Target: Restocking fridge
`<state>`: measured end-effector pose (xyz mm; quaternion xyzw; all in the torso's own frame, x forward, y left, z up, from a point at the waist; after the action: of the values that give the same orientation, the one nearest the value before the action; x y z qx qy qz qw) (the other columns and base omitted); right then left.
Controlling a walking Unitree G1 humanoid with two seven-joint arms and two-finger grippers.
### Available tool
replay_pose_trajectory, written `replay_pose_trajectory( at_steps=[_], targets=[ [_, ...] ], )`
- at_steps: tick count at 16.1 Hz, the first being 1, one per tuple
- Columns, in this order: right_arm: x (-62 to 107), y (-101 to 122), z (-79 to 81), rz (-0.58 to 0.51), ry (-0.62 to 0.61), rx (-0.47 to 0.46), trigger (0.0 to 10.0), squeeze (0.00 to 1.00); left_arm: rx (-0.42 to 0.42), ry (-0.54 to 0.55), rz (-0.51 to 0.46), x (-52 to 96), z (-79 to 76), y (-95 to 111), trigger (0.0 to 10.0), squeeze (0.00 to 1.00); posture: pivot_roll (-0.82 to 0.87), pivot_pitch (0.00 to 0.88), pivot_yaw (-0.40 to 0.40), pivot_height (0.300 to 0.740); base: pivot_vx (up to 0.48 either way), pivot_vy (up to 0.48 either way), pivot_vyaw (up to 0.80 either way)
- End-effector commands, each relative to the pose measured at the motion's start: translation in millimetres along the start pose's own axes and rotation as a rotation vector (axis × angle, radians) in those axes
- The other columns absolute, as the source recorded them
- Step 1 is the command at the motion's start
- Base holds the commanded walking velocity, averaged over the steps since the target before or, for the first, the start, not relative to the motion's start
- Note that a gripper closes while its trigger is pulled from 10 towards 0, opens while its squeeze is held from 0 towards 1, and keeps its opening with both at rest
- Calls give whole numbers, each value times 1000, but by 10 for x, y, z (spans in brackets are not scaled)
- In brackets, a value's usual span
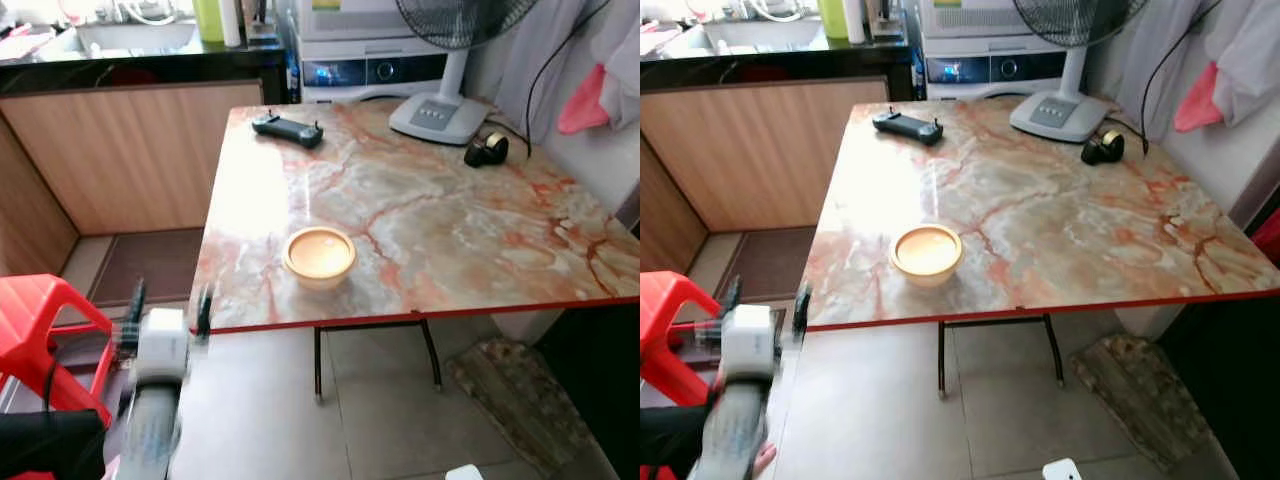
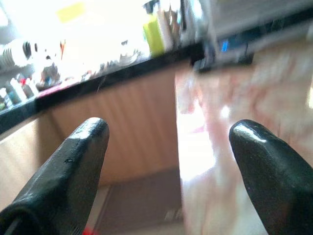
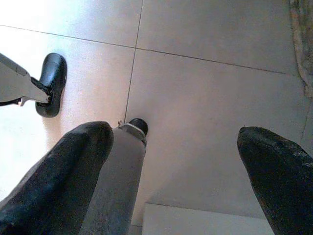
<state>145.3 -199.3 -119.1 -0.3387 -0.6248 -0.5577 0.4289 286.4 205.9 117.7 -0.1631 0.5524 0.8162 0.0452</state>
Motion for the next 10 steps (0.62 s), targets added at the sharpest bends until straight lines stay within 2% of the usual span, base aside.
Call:
replay_pose_trajectory(
  at_steps=[1,2,3,5,7,10],
  targets=[
    [1,9,-14,-2,-6,5,10000,0,62,-28,16,-45,-82,46,10000,0,41,0,-5,740,0,0,0],
    [0,21,-12,-12,-6,-7,10000,0,153,-31,39,-116,-174,103,10000,0,26,0,-5,740,0,0,0],
    [0,25,-11,-15,-7,-10,10000,0,179,-32,47,-131,-203,114,10000,0,26,0,-5,740,0,0,0],
    [1,31,-18,-22,-15,-24,10000,0,286,-83,75,-160,-341,176,10000,0,25,0,-9,740,0,0,0],
    [1,34,-26,-25,-25,-25,10000,0,303,-117,86,-169,-394,202,10000,0,25,0,-9,740,0,0,0],
    [1,46,-22,-35,-19,-30,10000,0,321,-119,100,-183,-373,213,10000,0,26,0,-10,740,242,0,0]
  ],
)
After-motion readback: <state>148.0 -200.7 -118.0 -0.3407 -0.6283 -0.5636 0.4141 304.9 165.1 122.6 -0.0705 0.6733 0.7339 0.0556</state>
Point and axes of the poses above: a point about 5 cm out from each wrist's last joint towards the gripper, its own x axis pointing back from the gripper into the wrist, its own y axis along the axis of the wrist's last joint, z = x × y, the point moved 2 cm from there along -x, pointing out of the wrist towards the gripper, and after that the axes turned 4 degrees about -x, right-handed, at the moved point
